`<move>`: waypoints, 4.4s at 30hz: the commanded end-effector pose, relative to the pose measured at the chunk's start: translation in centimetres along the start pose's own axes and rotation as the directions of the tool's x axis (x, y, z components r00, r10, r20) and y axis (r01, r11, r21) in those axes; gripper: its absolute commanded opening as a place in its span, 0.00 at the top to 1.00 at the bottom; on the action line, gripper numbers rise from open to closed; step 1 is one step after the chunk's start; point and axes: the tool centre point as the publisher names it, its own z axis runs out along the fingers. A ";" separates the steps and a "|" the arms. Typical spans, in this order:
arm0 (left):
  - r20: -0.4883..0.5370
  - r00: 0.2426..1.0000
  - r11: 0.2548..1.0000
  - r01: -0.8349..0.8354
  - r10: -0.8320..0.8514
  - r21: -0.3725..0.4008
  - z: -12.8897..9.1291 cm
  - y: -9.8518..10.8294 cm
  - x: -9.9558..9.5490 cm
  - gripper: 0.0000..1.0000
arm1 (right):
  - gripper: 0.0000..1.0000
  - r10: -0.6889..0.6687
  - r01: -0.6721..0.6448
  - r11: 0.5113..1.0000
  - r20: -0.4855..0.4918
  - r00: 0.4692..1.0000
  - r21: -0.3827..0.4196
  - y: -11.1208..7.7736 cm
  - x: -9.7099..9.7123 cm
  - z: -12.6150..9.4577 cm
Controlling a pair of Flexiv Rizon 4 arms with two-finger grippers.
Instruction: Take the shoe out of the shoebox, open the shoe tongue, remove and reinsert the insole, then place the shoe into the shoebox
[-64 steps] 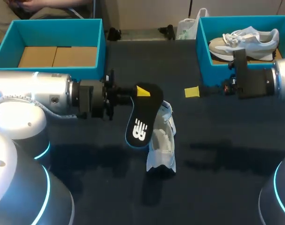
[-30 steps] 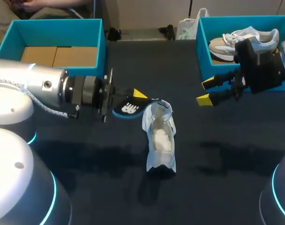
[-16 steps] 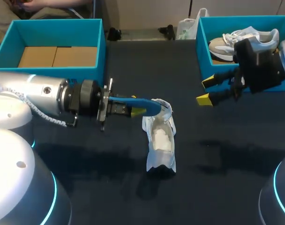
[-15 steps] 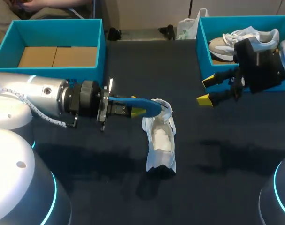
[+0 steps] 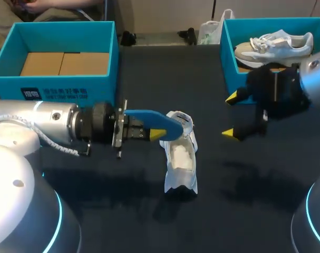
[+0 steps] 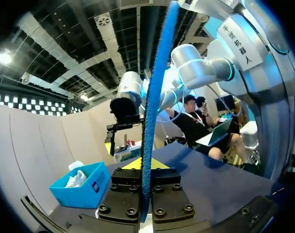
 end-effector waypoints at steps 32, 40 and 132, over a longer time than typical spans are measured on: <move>0.048 0.997 0.998 -0.053 0.055 -0.041 1.7 4.6 1.5 1.00 | 0.00 -0.127 0.128 0.991 -0.046 0.991 0.023 -2.2 1.4 6.3; 0.050 0.994 0.993 -0.096 0.100 -0.071 1.9 5.8 1.7 1.00 | 0.00 -0.135 0.139 0.988 -0.061 0.989 0.068 -2.7 1.3 7.7; 0.062 0.980 0.962 -0.173 0.190 -0.210 3.6 13.0 2.8 1.00 | 0.00 -0.180 0.185 0.981 -0.082 0.980 0.057 -5.9 2.0 13.8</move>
